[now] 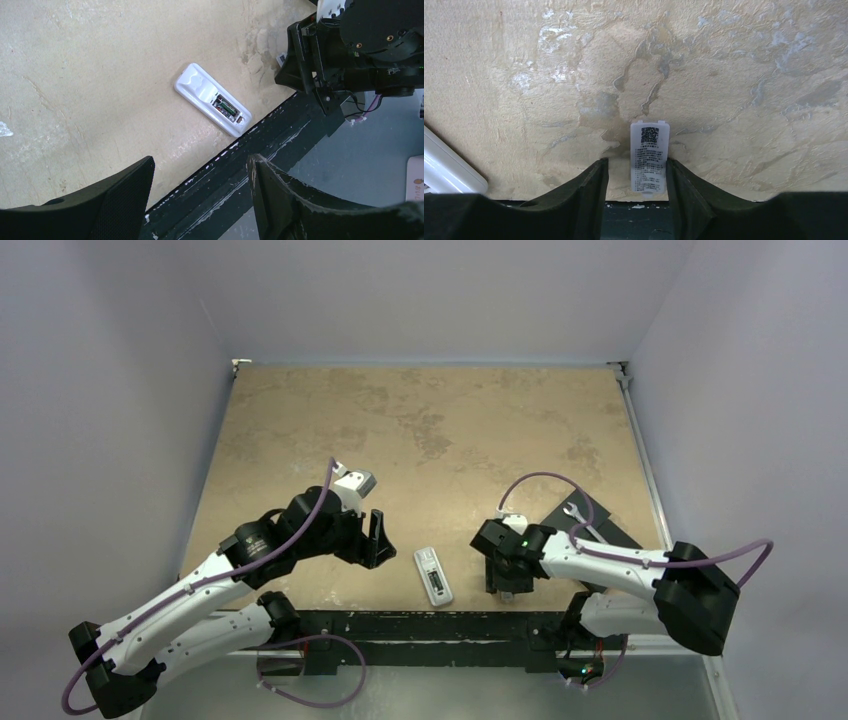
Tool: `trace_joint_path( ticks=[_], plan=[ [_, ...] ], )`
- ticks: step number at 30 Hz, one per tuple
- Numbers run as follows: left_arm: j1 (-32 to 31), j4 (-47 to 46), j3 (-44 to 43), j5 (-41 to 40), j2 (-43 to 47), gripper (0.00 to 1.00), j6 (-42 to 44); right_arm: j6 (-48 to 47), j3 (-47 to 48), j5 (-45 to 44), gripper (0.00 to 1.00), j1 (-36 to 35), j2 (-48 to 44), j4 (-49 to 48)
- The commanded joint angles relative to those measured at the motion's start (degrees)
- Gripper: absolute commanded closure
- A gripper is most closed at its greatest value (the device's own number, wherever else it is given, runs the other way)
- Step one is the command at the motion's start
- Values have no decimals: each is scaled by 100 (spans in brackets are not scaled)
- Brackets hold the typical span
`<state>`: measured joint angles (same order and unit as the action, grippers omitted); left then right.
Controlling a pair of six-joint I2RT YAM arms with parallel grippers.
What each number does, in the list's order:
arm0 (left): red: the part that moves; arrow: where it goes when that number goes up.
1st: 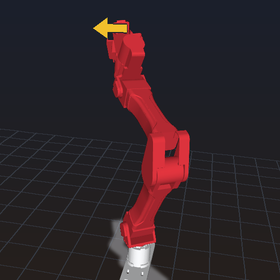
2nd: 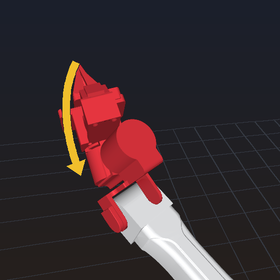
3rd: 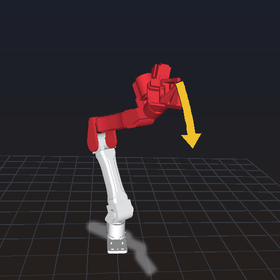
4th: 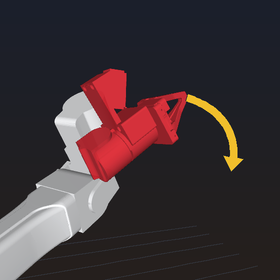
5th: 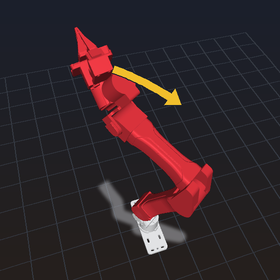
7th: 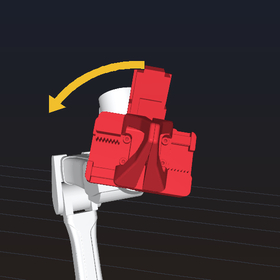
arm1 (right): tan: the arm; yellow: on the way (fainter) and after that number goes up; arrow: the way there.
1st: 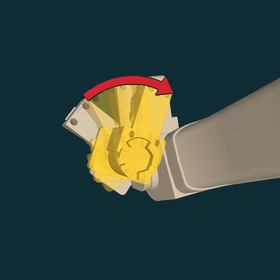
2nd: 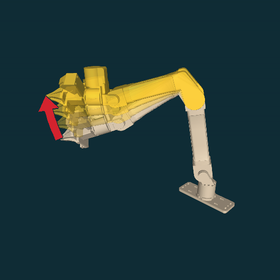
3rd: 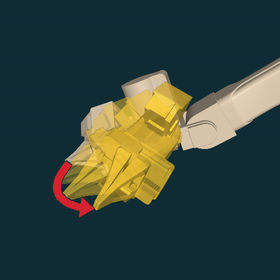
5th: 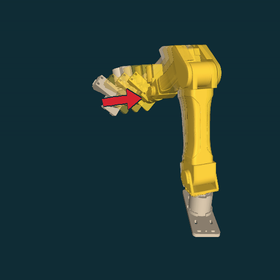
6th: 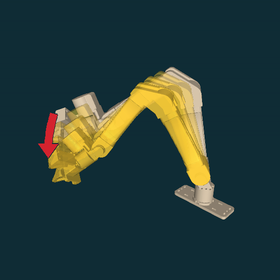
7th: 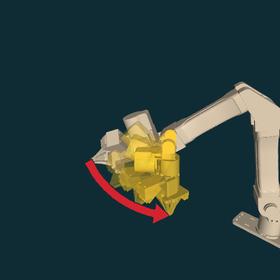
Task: Load the batteries into the remote control
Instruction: Pick up the battery cover at the center of the board.
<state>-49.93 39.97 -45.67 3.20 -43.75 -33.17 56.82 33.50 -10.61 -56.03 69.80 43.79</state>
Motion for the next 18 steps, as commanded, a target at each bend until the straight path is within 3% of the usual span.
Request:
trace_joint_path(
  ticks=[1, 7, 18],
  plan=[
    [-8, -182, -48, 40, 33, 32, 144, 211, -198, 96, 49, -109, 174, 68],
    [-12, -181, -47, 49, 7, 32, 144, 266, -219, 77, 57, -143, 201, 116],
    [-17, -180, -50, 58, -9, 32, 144, 356, 115, -63, 81, -319, 195, 358]
  ],
)
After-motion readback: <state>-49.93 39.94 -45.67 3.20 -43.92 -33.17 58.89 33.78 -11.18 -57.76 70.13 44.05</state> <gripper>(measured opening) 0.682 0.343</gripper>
